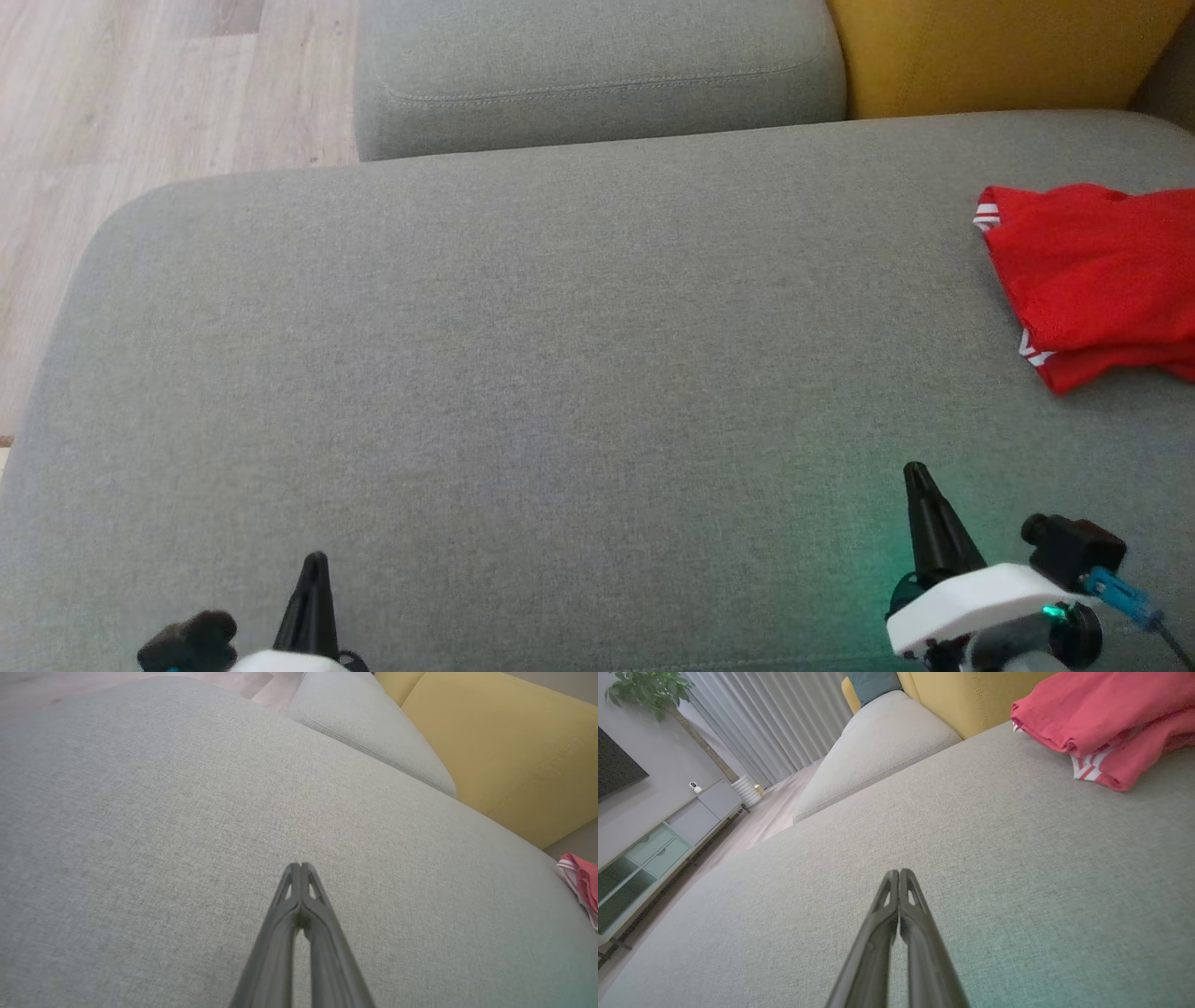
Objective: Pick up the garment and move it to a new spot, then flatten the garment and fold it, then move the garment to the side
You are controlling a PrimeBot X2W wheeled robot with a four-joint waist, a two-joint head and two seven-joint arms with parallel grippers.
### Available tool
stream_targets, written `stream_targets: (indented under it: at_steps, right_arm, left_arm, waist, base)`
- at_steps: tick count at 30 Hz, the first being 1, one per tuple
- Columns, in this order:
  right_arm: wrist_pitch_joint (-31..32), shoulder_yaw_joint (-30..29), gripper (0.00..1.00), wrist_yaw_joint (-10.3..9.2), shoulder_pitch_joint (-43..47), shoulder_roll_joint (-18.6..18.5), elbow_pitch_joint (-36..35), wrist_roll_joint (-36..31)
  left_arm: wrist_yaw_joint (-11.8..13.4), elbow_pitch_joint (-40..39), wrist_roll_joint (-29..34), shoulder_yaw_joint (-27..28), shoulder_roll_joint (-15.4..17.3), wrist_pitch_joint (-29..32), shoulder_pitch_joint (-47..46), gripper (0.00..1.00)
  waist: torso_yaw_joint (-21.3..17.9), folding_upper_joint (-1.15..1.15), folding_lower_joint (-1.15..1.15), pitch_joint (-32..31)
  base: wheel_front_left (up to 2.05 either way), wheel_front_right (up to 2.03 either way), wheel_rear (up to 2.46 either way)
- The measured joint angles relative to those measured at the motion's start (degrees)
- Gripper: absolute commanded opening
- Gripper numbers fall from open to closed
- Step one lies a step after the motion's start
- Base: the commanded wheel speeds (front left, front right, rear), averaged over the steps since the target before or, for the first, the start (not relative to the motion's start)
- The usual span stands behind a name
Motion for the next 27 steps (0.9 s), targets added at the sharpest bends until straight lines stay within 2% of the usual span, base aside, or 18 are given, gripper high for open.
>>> stream_targets:
  at_steps: [27]
  right_arm:
    - [2.86,-2.58,0.0,-0.01,-1.27,-0.13,-1.36,17.45]
  left_arm:
    - [-2.49,0.48,-16.78,1.99,0.16,4.05,-3.49,0.0]
  waist:
    - [0.68,0.0,0.0,0.22]
  base:
    - [0.0,0.0,0.0]
